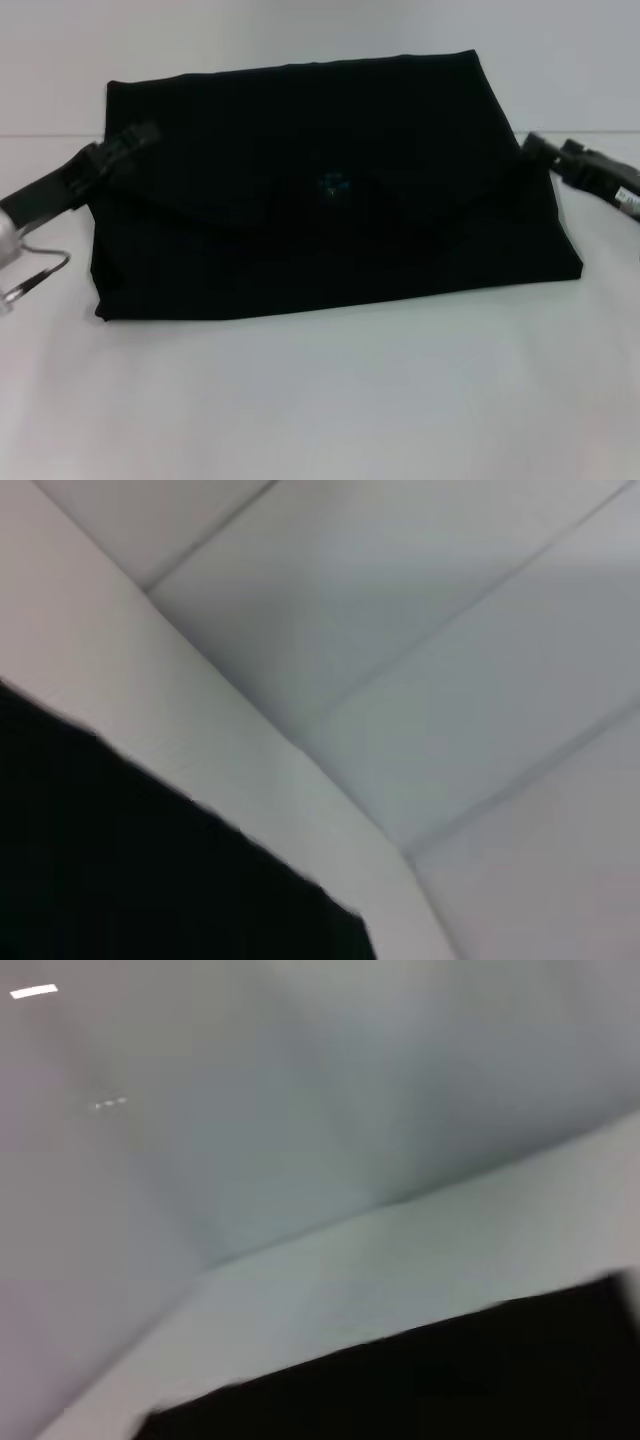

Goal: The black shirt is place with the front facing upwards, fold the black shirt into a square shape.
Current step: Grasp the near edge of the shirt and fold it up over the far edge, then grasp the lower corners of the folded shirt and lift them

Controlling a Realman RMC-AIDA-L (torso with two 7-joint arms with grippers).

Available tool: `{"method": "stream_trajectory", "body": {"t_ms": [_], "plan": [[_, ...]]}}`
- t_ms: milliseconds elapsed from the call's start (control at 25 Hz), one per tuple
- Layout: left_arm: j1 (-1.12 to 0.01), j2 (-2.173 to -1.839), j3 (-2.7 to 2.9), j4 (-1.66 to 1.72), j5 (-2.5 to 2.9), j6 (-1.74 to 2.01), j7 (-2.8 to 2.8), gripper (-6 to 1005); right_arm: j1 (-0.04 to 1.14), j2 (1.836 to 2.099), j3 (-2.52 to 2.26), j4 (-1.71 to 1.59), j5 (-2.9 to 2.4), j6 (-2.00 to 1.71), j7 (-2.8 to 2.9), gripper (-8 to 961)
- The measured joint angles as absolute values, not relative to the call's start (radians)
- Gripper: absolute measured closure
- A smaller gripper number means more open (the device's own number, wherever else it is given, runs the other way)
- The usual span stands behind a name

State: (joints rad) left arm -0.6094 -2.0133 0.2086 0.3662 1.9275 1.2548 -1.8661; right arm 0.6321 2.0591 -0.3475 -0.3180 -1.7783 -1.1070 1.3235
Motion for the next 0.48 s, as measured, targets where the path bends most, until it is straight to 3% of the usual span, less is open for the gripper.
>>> {"method": "stream_trajectory", "body": {"t_ms": [80,200,480], "plan": [[-0.571,-1.98,0.278,0.373,1.93,1.33,-1.929,170,0.612,2.052,-0.399,-0.328,-1.787,-1.17,1.321,233],[-0.52,-1.945,0.377,0.397,1.932,1.404,-1.994,165,0.567,2.051,-0.55,-0.375,-1.816,-1.32,1.298,189],[-0.453,-1.93,0.448,0.498,2.015,1.407,-2.011,152,0.529,2.085,-0.756,-0.39,-1.831,-1.448,1.145,159]]}}
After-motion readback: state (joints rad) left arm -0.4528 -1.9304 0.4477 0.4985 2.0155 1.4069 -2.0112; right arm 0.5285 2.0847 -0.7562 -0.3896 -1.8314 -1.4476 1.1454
